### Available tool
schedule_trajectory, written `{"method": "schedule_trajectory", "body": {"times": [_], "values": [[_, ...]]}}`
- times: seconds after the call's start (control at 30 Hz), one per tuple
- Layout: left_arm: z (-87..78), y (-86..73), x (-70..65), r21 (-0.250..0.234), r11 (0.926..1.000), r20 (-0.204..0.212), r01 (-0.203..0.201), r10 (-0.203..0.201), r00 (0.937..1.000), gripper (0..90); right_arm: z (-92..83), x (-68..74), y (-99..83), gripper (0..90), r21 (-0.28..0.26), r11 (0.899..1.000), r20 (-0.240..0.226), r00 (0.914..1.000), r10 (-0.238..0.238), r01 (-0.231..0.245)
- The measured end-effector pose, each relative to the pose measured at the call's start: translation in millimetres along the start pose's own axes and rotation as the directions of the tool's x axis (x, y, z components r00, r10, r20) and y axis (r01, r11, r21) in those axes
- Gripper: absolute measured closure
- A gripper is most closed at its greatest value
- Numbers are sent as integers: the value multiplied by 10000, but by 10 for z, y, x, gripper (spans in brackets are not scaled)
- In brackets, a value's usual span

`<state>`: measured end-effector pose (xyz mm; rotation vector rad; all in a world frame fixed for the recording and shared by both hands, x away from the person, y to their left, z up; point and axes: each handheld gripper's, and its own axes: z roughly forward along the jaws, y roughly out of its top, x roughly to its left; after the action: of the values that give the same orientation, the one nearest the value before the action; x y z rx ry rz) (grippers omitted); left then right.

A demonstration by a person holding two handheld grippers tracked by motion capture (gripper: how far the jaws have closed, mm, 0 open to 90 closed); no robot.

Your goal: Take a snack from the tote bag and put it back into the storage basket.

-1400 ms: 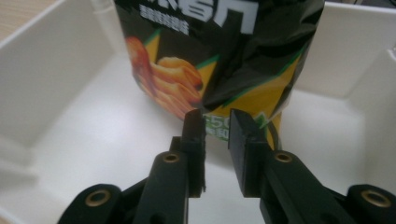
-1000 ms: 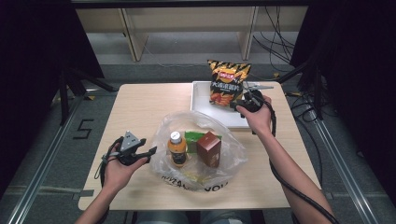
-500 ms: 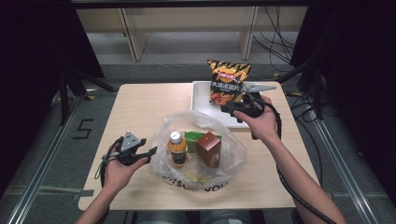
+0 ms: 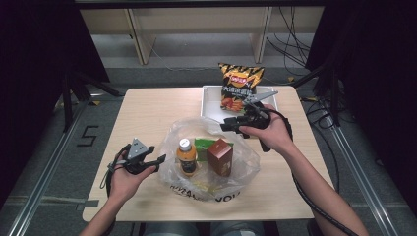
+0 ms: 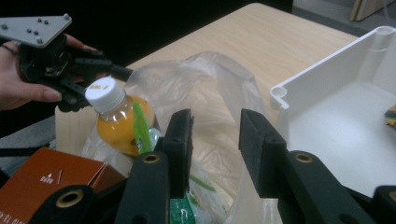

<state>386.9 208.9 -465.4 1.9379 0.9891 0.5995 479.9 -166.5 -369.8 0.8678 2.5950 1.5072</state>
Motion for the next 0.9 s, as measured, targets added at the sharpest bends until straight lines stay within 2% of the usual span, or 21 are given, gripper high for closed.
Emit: {"method": "schedule_trajectory", "body": {"times": [0.03, 0.07, 0.1, 0.13, 0.2, 0.23, 0.3, 0.33, 0.43, 0.5, 0.53, 0.57, 0.63, 0.7, 0.73, 0.8, 0.9], "values": [[2, 2, -6, -33, 10000, -20, 59, -59, 10000, 434, 9, -11, 2, 650, -15, 9997, -78, 9997, -226, 226], [3, 4, -9, -43, 10000, -27, 85, -85, 10000, 434, 19, 2, -2, 649, 79, 9999, -275, 9995, -146, 149], [3, 6, -11, -37, 10000, -35, 83, -84, 10000, 434, 20, 1, 3, 647, 127, 9989, -222, 9987, -455, 458], [2, 7, -12, -21, 10000, -31, 51, -51, 10000, 434, 30, 23, 0, 646, 184, 9992, -338, 9988, -352, 359], [2, 8, -20, -42, 10000, -27, 53, -53, 10000, 434, 41, 45, 5, 642, 200, 9984, -357, 9980, -517, 524], [1, 8, -21, -47, 10000, -30, 58, -58, 10000, 434, 38, 55, 14, 640, 333, 9980, -551, 9971, -525, 544], [1, 6, -22, -69, 9999, 37, 106, -106, 9999, 434, 30, 82, 12, 637, 429, 9981, -367, 9984, -435, 450], [0, 5, -21, -73, 9999, 33, 125, -125, 9999, 434, 32, 74, 17, 636, 417, 9973, -384, 9975, -586, 602], [-2, 5, -14, -79, 9999, 27, 70, -70, 10000, 434, 34, 80, 16, 634, 421, 9970, -499, 9968, -628, 649], [-1, 6, -14, -76, 9999, -2, 88, -88, 10000, 434, 21, 96, 13, 633, 551, 9964, -341, 9974, -630, 648], [-3, 6, -16, -49, 10000, -42, 60, -61, 10000, 434, 35, 95, 5, 633, 444, 9965, -350, 9970, -687, 702], [-2, 6, -20, -61, 10000, -42, 72, -73, 10000, 434, 30, 100, 2, 633, 596, 9960, -498, 9967, -642, 671], [1, 7, -26, -56, 10000, -33, 73, -73, 10000, 434, 25, 89, -8, 634, 715, 9945, -377, 9965, -745, 771], [6, 8, -32, -40, 9999, 2, 140, -140, 9999, 434, 33, 89, -20, 634, 719, 9950, -491, 9966, -663, 697], [2, 13, -24, -37, 10000, 1, -14, 14, 10000, 434, 30, 90, -24, 634, 754, 9945, -482, 9965, -689, 724], [3, 11, -27, -47, 10000, -31, 67, -68, 10000, 434, 23, 93, -26, 634, 802, 9938, -589, 9957, -721, 767], [1, 8, -23, -74, 9999, 23, 70, -70, 10000, 434, 8, 99, -23, 633, 803, 9933, -394, 9960, -807, 836]]}}
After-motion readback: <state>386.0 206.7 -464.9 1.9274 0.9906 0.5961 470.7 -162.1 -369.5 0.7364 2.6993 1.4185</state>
